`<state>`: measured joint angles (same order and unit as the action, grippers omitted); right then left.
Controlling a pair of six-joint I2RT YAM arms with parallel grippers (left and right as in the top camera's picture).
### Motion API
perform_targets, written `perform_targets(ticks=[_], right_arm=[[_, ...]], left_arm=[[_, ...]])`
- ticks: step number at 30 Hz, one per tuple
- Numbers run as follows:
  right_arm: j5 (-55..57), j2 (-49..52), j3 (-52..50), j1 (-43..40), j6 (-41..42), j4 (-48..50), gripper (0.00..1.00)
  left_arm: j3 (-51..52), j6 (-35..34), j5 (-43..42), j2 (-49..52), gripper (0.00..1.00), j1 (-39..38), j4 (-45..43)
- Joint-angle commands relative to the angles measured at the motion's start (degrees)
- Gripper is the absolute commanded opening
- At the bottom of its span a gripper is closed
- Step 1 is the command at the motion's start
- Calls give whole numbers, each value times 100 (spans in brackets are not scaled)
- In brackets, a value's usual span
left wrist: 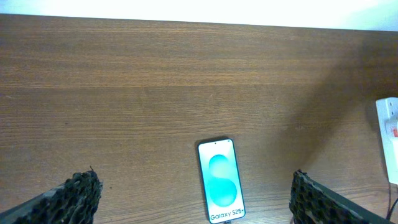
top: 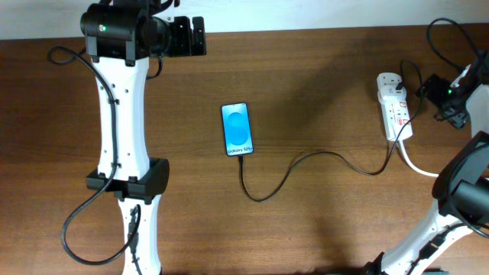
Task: Plug charger to phone and switch on socket
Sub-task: 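Move the right gripper to the power strip and press its switch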
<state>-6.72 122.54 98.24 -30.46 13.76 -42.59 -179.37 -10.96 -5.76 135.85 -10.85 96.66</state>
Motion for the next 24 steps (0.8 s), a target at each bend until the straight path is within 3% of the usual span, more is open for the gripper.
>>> perform_targets(ticks=[1, 12, 24], right_arm=[[118, 96, -122, -26, 0, -83, 100], [-387, 459, -129, 87, -614, 160, 100], [-402, 750, -170, 87, -601, 258, 100]], left_arm=[[-11, 31, -42, -87, 99, 9, 4], [-9, 31, -42, -87, 100, 9, 4], [-9, 31, -42, -87, 100, 9, 4]])
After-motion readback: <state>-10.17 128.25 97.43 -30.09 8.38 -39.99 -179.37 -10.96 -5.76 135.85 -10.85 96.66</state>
